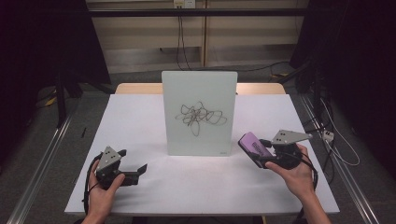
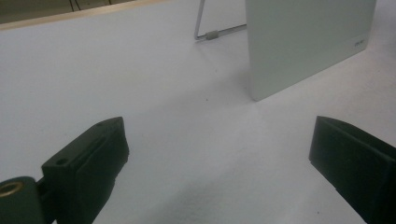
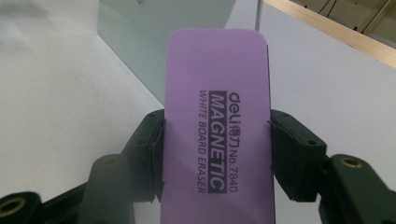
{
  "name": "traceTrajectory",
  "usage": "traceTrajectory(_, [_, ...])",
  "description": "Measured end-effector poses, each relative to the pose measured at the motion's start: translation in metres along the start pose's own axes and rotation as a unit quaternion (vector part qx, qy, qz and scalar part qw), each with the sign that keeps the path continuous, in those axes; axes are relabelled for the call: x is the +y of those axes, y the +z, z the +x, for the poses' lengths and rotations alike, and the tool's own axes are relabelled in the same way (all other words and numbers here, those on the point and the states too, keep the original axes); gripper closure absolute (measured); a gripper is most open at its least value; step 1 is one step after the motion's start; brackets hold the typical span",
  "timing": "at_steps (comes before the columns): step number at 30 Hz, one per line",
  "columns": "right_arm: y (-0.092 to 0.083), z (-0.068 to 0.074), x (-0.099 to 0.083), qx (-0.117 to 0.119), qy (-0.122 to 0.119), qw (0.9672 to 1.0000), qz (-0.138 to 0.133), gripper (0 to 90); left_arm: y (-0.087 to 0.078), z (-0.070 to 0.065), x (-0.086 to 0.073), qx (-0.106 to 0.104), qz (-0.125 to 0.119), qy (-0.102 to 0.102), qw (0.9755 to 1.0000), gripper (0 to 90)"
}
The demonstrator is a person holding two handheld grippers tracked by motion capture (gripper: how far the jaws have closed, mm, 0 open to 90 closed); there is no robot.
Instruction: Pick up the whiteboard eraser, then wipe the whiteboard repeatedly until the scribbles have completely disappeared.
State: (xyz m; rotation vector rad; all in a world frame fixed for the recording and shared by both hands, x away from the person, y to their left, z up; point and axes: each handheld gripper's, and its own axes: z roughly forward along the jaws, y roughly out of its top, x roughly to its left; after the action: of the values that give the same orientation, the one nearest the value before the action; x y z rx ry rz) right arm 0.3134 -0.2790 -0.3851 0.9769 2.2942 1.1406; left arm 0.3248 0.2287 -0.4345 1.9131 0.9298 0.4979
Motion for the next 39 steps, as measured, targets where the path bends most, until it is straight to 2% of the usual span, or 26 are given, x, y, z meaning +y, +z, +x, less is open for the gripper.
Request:
traceTrajectory(5, [0.001, 0.004, 0.005, 0.003, -0.003, 0.9998, -0.017, 41.5, 0.001, 0.000, -0.001, 0.001, 0.003, -0.002, 1.0000, 4.3])
traceTrajectory(11, [0.003, 0.010, 0.010, 0.006, -0.017, 0.9997, -0.016, 41.5, 0.000, 0.000, -0.002, 0.002, 0.004, -0.001, 1.0000, 4.3])
traceTrajectory(18, [0.004, 0.014, 0.022, 0.012, -0.029, 0.9991, -0.028, 41.4, 0.001, 0.003, -0.003, 0.006, 0.006, -0.005, 1.0000, 4.3])
traceTrajectory(30, [0.021, 0.028, 0.047, 0.024, -0.060, 0.9973, -0.035, 41.5, 0.000, 0.004, -0.003, 0.005, 0.006, -0.005, 1.0000, 4.3])
traceTrajectory(39, [0.024, 0.028, 0.066, 0.015, -0.072, 0.9959, -0.052, 41.5, 0.003, 0.003, -0.002, 0.002, 0.007, -0.004, 1.0000, 4.3])
